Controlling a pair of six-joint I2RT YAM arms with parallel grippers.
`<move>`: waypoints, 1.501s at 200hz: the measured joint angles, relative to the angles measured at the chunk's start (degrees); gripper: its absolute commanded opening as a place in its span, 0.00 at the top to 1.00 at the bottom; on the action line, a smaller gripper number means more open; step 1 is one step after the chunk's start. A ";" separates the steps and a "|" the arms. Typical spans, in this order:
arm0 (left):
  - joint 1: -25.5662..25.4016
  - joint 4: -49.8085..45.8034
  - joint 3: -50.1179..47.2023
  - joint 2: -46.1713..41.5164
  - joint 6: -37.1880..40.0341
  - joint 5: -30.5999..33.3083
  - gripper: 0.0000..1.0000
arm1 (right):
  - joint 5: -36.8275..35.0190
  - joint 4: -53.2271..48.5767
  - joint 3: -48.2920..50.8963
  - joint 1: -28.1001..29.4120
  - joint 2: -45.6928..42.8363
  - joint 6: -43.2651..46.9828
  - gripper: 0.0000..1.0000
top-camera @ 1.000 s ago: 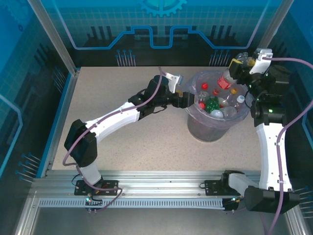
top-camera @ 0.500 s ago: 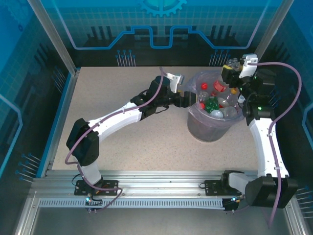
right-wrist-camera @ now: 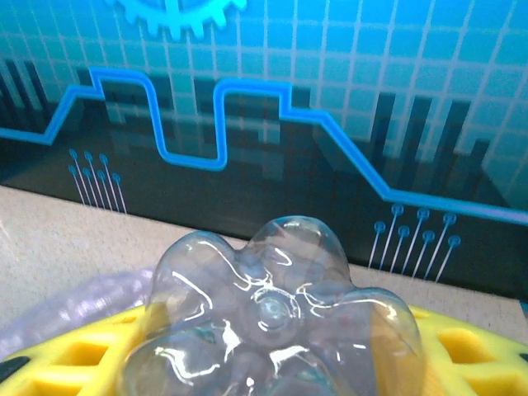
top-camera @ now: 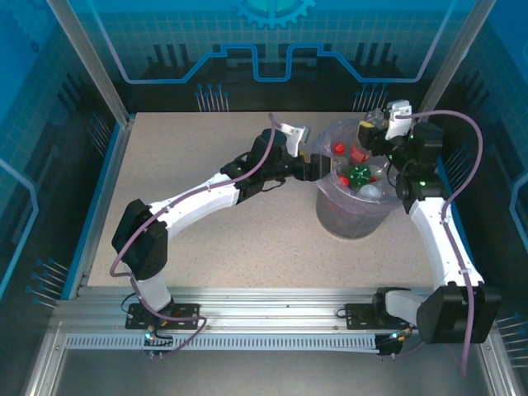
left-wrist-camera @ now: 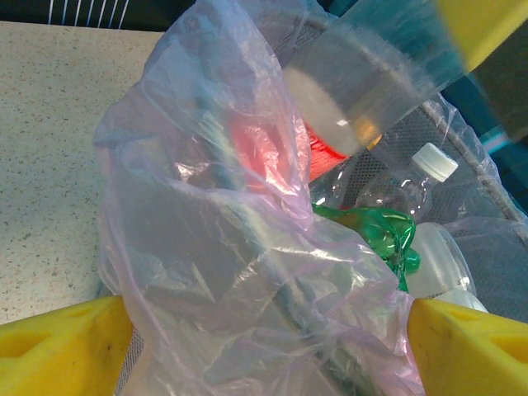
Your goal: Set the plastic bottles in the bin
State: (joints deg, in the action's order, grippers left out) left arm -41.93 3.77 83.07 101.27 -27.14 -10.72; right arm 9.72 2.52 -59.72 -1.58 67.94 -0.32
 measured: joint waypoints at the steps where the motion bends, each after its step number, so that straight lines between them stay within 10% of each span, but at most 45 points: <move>1: -0.02 0.00 0.00 0.00 0.00 0.00 0.13 | -0.11 -0.02 0.13 0.00 0.02 0.00 0.74; 72: -0.24 -0.04 -0.04 0.00 0.00 0.00 0.13 | -3.56 1.62 7.30 1.95 1.68 -1.70 0.69; 164: -0.24 -0.33 -0.04 0.00 -0.02 0.66 0.13 | -4.39 -30.16 -15.28 2.69 1.62 -4.17 0.17; 256: -0.24 -0.22 -1.92 -1.86 0.04 2.21 0.13 | -1.36 -50.45 -22.27 -13.46 -3.23 -10.38 0.32; 300: -0.24 -0.22 -1.95 -1.86 0.04 2.38 0.13 | 6.95 -47.93 -21.51 -10.43 -2.75 -12.76 0.46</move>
State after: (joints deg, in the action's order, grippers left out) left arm -42.17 3.55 81.12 99.42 -27.09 -8.34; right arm 16.67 -45.41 -81.23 -12.01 65.19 -13.08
